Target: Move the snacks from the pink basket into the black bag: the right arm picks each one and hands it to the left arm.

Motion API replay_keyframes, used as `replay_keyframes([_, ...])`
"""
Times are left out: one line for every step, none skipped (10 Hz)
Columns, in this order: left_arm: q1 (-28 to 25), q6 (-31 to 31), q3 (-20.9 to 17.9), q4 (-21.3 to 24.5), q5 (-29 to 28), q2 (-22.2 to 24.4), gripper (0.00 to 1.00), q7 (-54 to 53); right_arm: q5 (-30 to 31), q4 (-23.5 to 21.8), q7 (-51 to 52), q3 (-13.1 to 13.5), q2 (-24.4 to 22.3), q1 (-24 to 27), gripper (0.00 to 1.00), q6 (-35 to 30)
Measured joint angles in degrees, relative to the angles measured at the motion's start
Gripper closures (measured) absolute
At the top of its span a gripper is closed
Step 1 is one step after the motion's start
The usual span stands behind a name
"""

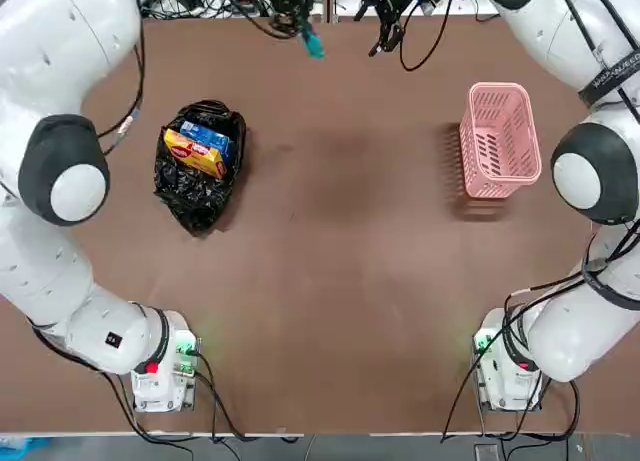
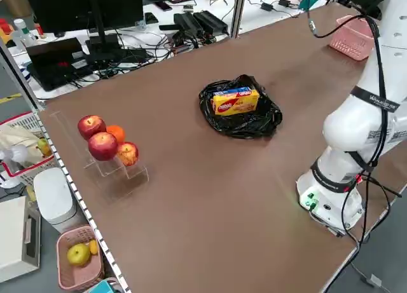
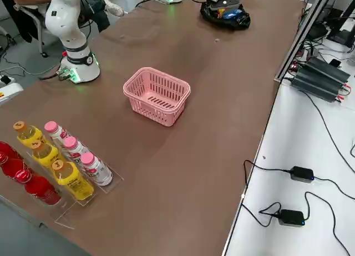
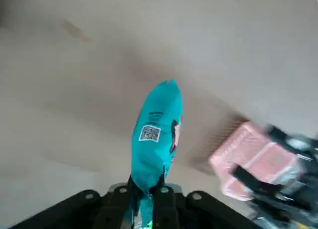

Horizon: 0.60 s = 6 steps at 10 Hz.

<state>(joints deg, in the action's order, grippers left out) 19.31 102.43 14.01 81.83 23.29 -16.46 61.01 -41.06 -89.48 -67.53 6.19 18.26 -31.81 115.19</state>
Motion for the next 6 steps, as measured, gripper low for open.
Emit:
replay_keyframes([-3.48, -5.35, -0.08, 0.11, -0.05, 0.1, 0.89, -4.21, 1.58, 0.17, 2.36, 0.16, 0.01, 0.08, 0.0, -0.33])
replay_keyframes([-7.15, -9.76, -0.16, 0.59, -0.54, 0.44, 0.89, -8.41, 4.78, 0.55, 5.62, 0.33, 0.03, 0.33, 0.0, -1.64])
replay_keyframes([-11.38, -13.6, -0.18, 1.83, -1.64, 1.36, 0.89, -12.99, 7.26, 1.2, 9.82, 0.5, 0.03, 1.13, 0.0, -3.84])
replay_keyframes([-15.67, -15.96, -0.18, 3.83, -2.77, 2.64, 0.89, -17.46, 8.29, 1.6, 14.68, 0.66, 0.03, 2.38, 0.0, -5.94])
replay_keyframes([-19.41, -17.44, -0.18, 6.5, -4.43, 3.85, 0.89, -21.67, 10.08, 1.76, 20.14, 0.82, 0.03, 3.86, 0.0, -7.87])
replay_keyframes([-22.05, -18.46, -0.2, 9.55, -6.76, 4.65, 0.89, -24.99, 13.86, 1.82, 25.87, 0.92, 0.03, 5.26, 0.0, -9.6])
